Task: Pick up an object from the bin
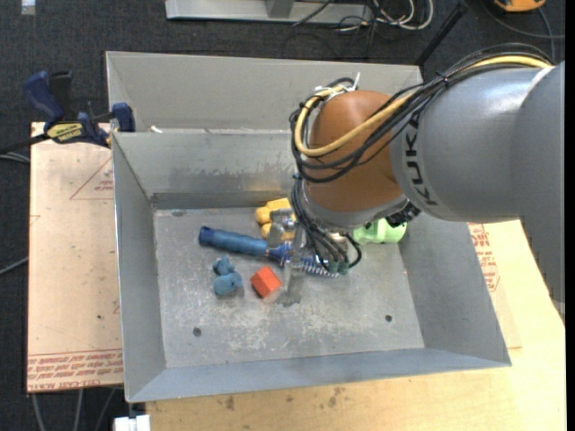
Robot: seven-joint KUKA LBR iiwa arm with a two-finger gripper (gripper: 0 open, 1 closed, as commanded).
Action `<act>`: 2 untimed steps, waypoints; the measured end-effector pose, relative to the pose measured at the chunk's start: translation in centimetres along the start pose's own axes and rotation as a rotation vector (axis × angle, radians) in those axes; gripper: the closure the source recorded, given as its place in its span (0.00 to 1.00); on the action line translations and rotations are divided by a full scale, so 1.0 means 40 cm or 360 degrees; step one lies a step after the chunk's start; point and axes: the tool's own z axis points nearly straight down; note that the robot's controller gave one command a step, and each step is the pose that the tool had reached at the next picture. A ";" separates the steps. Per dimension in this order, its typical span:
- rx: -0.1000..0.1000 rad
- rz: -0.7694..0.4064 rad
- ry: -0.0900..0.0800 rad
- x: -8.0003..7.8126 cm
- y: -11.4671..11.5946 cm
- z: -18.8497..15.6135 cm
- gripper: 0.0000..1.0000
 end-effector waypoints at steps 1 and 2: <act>0.0001 0.0080 -0.0004 -0.079 -0.125 0.219 0.00; -0.0001 0.0080 0.0001 -0.079 -0.122 0.215 0.00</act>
Offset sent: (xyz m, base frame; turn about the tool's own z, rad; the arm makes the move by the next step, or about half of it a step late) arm 0.0310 -0.0481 -0.0862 0.0468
